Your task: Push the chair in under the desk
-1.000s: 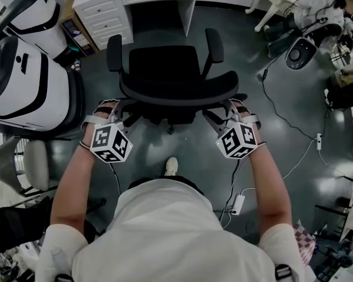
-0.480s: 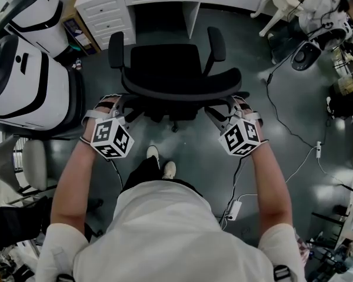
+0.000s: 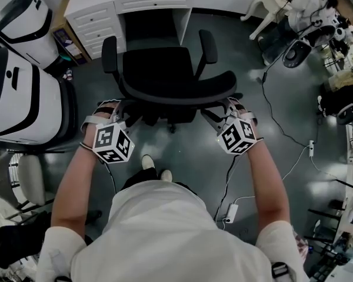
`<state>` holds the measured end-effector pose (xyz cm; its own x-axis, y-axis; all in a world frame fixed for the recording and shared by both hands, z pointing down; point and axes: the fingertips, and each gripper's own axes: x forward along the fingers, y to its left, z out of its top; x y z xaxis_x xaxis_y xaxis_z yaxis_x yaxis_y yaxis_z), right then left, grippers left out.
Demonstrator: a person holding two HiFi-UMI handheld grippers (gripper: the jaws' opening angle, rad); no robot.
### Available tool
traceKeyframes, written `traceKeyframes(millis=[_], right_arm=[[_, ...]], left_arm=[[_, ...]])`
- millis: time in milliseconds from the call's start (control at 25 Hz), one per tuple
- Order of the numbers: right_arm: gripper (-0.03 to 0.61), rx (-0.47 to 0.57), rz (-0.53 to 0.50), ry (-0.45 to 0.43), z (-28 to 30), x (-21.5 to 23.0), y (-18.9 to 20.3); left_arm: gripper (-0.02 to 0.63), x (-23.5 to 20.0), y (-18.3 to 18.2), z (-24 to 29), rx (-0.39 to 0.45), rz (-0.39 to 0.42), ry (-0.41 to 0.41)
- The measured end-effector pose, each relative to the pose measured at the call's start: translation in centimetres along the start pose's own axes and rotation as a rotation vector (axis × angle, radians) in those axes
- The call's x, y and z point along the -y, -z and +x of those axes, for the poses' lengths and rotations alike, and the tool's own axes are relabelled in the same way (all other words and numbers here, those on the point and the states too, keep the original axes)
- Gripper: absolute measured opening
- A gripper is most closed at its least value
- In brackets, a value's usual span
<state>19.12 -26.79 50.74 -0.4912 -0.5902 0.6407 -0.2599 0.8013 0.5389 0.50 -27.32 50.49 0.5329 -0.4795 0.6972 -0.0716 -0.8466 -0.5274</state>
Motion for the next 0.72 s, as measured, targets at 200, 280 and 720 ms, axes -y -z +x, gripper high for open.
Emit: traceKeyframes(millis=[200, 280, 720], right_arm=[[0.150, -0.012, 0.021, -0.005, 1.2, 2.3, 0.6], [0.150, -0.016, 0.029, -0.005, 1.9, 3.0, 0.5], [0.150, -0.015, 0.035, 0.001, 5.1, 6.9, 0.8]], left_arm=[[0.146, -2.2, 0.2, 1.4, 0.006, 0.009, -0.002], [0.146, -3.2, 0.6, 1.8, 0.006, 0.009, 0.004], [0.149, -7.4, 2.1, 4.3, 0.007, 0.011, -0.002]])
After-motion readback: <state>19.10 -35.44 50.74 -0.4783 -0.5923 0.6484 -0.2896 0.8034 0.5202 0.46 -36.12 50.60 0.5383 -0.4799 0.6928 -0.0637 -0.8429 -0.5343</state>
